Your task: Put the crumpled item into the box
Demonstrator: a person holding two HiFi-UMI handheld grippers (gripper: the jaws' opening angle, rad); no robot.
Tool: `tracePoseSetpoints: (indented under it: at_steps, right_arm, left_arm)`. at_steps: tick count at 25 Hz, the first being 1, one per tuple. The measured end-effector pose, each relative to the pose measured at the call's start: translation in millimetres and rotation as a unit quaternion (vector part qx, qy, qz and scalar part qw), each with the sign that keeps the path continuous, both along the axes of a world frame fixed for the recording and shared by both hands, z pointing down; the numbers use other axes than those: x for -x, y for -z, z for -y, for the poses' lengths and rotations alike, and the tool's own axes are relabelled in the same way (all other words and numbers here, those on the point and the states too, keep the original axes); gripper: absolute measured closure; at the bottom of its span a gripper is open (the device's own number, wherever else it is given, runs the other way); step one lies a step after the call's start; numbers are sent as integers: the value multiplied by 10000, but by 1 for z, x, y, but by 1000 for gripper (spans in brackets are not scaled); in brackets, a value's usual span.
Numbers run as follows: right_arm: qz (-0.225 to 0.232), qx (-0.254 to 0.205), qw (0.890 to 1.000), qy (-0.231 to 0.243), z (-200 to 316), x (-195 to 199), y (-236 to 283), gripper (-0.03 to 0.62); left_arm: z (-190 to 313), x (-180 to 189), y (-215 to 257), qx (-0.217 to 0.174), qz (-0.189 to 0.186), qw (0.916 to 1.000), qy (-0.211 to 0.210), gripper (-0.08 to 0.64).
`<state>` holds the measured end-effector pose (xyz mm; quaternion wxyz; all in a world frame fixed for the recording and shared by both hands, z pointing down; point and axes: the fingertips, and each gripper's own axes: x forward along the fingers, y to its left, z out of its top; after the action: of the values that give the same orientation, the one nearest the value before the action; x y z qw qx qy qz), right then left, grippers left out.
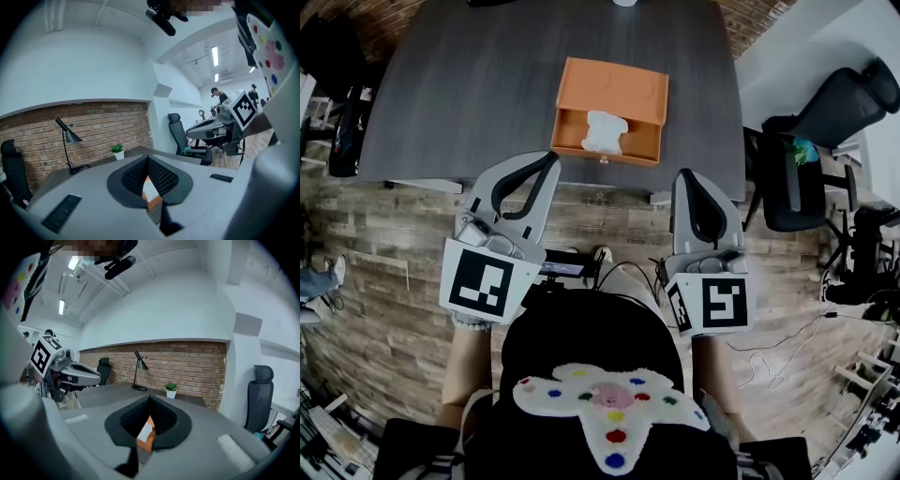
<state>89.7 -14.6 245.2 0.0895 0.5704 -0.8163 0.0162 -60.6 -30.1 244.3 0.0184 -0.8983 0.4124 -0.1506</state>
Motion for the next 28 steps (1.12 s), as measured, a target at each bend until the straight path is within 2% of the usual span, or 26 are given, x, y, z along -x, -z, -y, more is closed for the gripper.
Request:
tracePoseSetpoints:
  at_steps: [28]
  right_arm:
    - [-116, -35, 9999, 66, -2, 4, 3, 584]
  left_arm:
    - [-2, -4, -4, 67, -9, 10000, -27, 554]
